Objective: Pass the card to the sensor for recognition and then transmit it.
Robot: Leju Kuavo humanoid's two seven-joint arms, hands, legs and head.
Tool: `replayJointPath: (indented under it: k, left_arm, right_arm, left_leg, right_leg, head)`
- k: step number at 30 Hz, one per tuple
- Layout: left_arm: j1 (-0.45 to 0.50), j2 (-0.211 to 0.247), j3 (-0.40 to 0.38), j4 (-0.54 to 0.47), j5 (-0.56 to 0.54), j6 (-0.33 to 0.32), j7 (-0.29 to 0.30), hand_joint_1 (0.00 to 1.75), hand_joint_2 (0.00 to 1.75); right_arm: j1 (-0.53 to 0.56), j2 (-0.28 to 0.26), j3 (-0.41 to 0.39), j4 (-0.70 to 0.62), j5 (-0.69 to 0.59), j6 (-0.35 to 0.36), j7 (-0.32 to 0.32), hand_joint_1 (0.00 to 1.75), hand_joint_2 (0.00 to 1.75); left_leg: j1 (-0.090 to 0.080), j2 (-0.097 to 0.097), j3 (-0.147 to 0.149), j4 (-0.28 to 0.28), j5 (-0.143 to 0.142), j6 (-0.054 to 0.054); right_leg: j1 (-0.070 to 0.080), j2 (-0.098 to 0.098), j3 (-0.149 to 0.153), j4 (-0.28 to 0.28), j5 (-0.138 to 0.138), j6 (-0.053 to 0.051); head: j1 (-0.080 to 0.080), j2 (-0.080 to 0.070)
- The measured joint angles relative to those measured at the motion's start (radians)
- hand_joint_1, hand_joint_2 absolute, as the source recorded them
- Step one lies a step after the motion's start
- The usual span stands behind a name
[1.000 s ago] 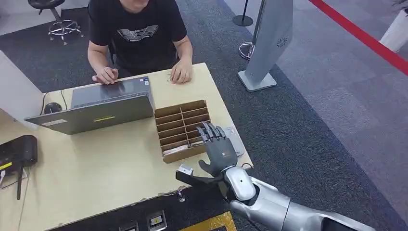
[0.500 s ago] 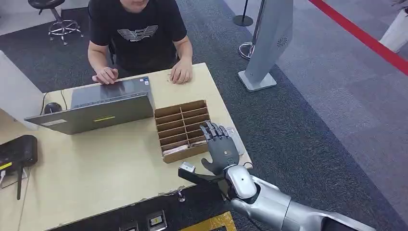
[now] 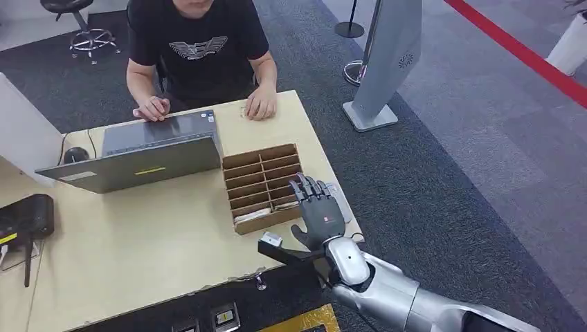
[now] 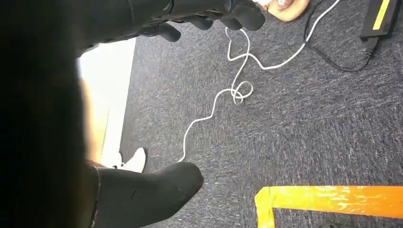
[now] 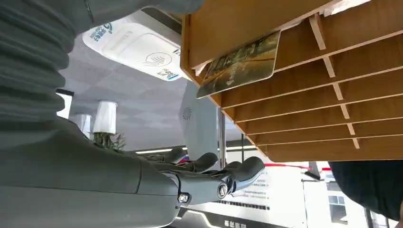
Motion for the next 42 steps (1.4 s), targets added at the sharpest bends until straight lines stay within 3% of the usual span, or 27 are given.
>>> replayJointPath:
  k: [10, 30, 31, 38, 39, 40, 42]
  left_arm:
    - [0.0, 0.0, 0.0, 0.0, 0.0, 0.0, 0.0, 0.0, 1.75]
    - [0.0, 0.0, 0.0, 0.0, -0.001, 0.0, 0.0, 0.0, 1.75]
    - [0.0, 0.0, 0.0, 0.0, -0.001, 0.0, 0.0, 0.0, 1.75]
    - [0.0, 0.0, 0.0, 0.0, -0.003, 0.0, -0.001, 0.0, 1.75]
    - [0.0, 0.0, 0.0, 0.0, -0.003, 0.0, -0.002, 0.0, 1.75]
    - [0.0, 0.0, 0.0, 0.0, -0.003, 0.0, -0.002, 0.0, 1.75]
    - [0.0, 0.0, 0.0, 0.0, -0.004, 0.0, -0.002, 0.0, 1.75]
  right_arm:
    - [0.0, 0.0, -0.001, 0.003, -0.002, 0.0, 0.0, 0.4, 1.75]
    - [-0.012, 0.009, -0.001, 0.013, -0.019, -0.011, -0.017, 0.45, 1.75]
    - [-0.015, 0.01, -0.001, 0.015, -0.022, -0.013, -0.018, 0.54, 1.75]
    - [-0.019, 0.019, -0.001, 0.028, -0.035, -0.021, -0.021, 0.65, 1.75]
    - [-0.021, 0.02, -0.001, 0.03, -0.037, -0.024, -0.022, 0.73, 1.75]
    - [-0.023, 0.021, -0.001, 0.032, -0.044, -0.026, -0.024, 0.98, 1.75]
    - [-0.029, 0.024, -0.001, 0.04, -0.054, -0.027, -0.025, 0.94, 1.75]
  left_leg:
    - [0.0, 0.0, 0.0, 0.0, 0.0, 0.0]
    - [0.0, 0.0, 0.0, 0.0, 0.0, 0.0]
    - [0.0, 0.0, 0.0, 0.0, 0.0, 0.0]
    - [0.0, 0.0, 0.0, 0.0, 0.0, 0.0]
    - [0.0, 0.0, 0.0, 0.0, 0.0, 0.0]
    - [0.0, 0.0, 0.0, 0.0, 0.0, 0.0]
    - [0.0, 0.0, 0.0, 0.0, 0.0, 0.0]
  right_leg:
    - [0.0, 0.0, 0.0, 0.0, 0.0, 0.0]
    - [0.0, 0.0, 0.0, 0.0, 0.0, 0.0]
    - [0.0, 0.0, 0.0, 0.0, 0.0, 0.0]
    - [0.0, 0.0, 0.0, 0.0, 0.0, 0.0]
    - [0.0, 0.0, 0.0, 0.0, 0.0, 0.0]
    - [0.0, 0.0, 0.0, 0.0, 0.0, 0.0]
    - [0.0, 0.0, 0.0, 0.0, 0.0, 0.0]
  head:
    - [0.0, 0.0]
    - [0.0, 0.0]
    - [0.0, 0.0]
    - [0.0, 0.0]
    - [0.0, 0.0]
    - [0.0, 0.0]
    - [0.0, 0.0]
